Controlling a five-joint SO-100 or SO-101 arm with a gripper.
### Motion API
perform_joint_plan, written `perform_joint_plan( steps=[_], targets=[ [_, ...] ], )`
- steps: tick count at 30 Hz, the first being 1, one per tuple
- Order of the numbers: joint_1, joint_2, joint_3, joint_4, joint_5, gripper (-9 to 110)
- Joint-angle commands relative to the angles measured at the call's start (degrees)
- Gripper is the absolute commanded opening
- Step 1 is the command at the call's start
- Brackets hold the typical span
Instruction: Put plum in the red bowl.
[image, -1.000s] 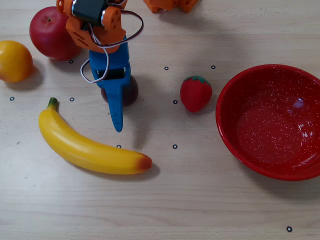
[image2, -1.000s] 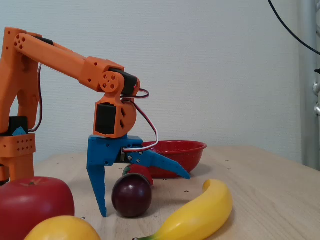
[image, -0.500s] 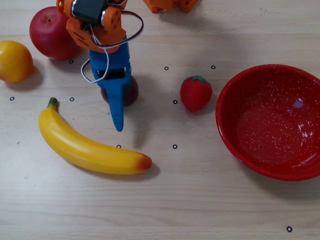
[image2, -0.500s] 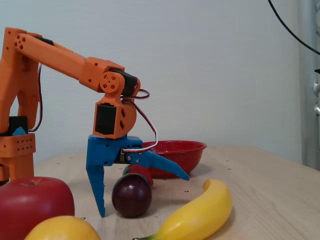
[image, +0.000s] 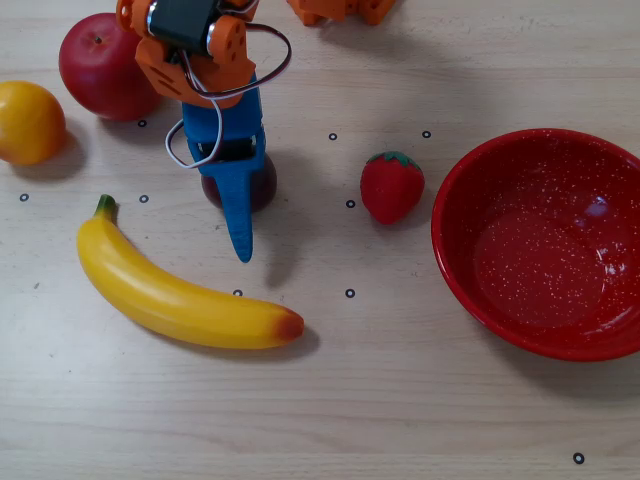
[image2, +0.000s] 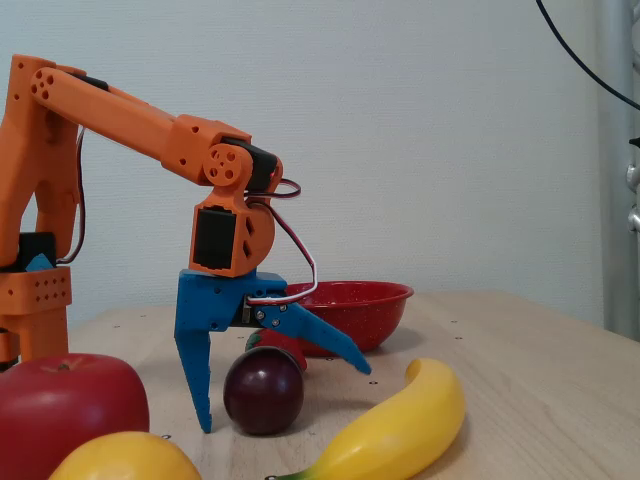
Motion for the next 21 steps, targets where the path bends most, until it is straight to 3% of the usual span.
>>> perform_joint_plan(
  steps=[1,21],
  targets=[
    [1.41,1.49,-3.69,-1.49,1.23,60],
    [1.14,1.32,-4.13,-1.67,1.32,49]
  ],
)
